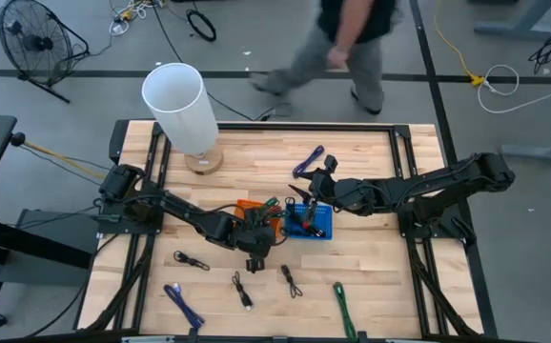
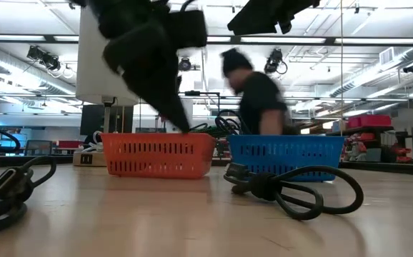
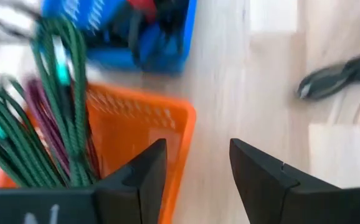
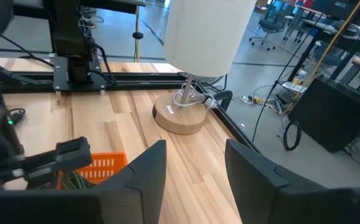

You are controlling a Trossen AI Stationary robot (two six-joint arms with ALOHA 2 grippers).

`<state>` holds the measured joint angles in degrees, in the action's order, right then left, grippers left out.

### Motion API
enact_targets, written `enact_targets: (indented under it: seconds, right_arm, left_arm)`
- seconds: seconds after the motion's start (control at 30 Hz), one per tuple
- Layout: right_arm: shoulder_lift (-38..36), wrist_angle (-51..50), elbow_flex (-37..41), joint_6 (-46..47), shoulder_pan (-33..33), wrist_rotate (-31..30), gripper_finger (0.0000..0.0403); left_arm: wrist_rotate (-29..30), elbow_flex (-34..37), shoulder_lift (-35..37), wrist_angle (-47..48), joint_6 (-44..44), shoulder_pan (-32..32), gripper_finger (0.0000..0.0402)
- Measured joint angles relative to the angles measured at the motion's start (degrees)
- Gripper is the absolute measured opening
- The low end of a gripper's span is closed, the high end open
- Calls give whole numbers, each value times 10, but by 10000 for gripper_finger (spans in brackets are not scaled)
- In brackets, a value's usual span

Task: Pick & Place USB Port
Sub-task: Put the violet charger cable into the orange bin

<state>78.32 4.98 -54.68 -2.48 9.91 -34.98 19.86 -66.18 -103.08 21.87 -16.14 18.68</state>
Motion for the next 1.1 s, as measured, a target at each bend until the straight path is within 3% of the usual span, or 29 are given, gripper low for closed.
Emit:
enact_targets:
  seconds: [0.13,0.3,0.37,0.63,0.87,1.0,1.1]
  right_arm:
    - [0,-2,0,0,0,0,166]
    - [0,-4,0,0,0,0,166]
    - [0,-9,0,0,0,0,166]
    - [0,-35,1,3,-1,-10,166]
    - [0,-134,2,86,-42,-152,166]
    - [0,-161,24,137,-101,-126,166]
    - [0,-161,38,194,-160,-69,166]
  left_arm:
    - [27,-50,0,54,21,0,181]
    - [147,-76,9,99,47,-14,181]
    - [157,-75,18,99,66,-34,181]
    - [127,-74,39,96,146,-147,181]
    - [25,-74,61,86,200,-245,181]
    - [-16,-74,63,81,224,-281,181]
    - [-47,-74,63,81,228,-307,181]
